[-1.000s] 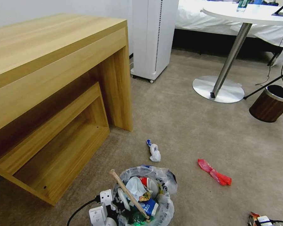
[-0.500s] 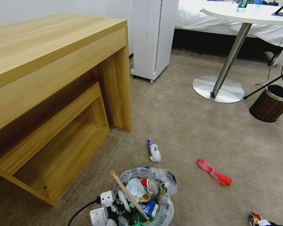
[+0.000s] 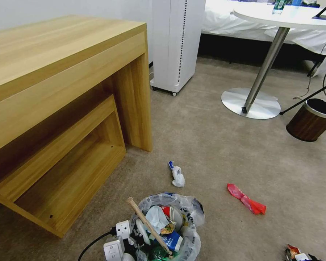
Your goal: Pick up the trash bin and place the garbage on the floor into it.
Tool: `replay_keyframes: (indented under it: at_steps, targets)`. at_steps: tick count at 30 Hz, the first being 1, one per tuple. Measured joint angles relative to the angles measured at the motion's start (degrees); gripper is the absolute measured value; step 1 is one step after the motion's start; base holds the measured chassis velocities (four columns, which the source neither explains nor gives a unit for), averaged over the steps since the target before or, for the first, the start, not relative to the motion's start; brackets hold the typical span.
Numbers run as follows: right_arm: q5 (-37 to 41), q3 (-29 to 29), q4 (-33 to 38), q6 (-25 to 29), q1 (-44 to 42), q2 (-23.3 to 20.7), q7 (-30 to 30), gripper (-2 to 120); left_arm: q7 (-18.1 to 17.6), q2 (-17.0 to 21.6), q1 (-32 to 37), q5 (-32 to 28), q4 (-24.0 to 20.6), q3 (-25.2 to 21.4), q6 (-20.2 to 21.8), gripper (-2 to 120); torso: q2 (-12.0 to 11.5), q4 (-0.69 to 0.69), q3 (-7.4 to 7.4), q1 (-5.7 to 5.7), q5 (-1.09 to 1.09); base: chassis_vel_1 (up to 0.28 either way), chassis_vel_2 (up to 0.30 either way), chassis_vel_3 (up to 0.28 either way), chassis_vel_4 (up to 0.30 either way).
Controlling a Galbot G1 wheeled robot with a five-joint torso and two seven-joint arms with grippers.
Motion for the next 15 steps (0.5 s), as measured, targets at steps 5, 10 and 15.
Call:
replay_keyframes:
  at_steps: [5,10,15]
  targets:
    - [0.1,-0.8,-0.9,0.2,1.0,0.0,0.6,100,0.0,0.1,-0.2,0.0,0.1,0.1,0.0,0,0.0,-0.01,0.0,0.0,0.0,0.0,0.0,0.0,0.0]
    - [0.1,-1.6,-1.6,0.3,1.7,-0.3,1.1,100,0.0,0.3,-0.6,-0.3,0.1,0.2,0.0,0,0.0,0.0,0.0,0.0,0.06,0.0,0.0,0.0,0.0]
    - [1.8,-2.7,-2.3,0.5,2.5,-1.7,1.1,100,-0.1,0.3,-0.6,-0.1,0.5,0.3,-0.1,0,0.0,0.07,0.01,-0.01,0.23,0.0,0.0,0.0,0.0]
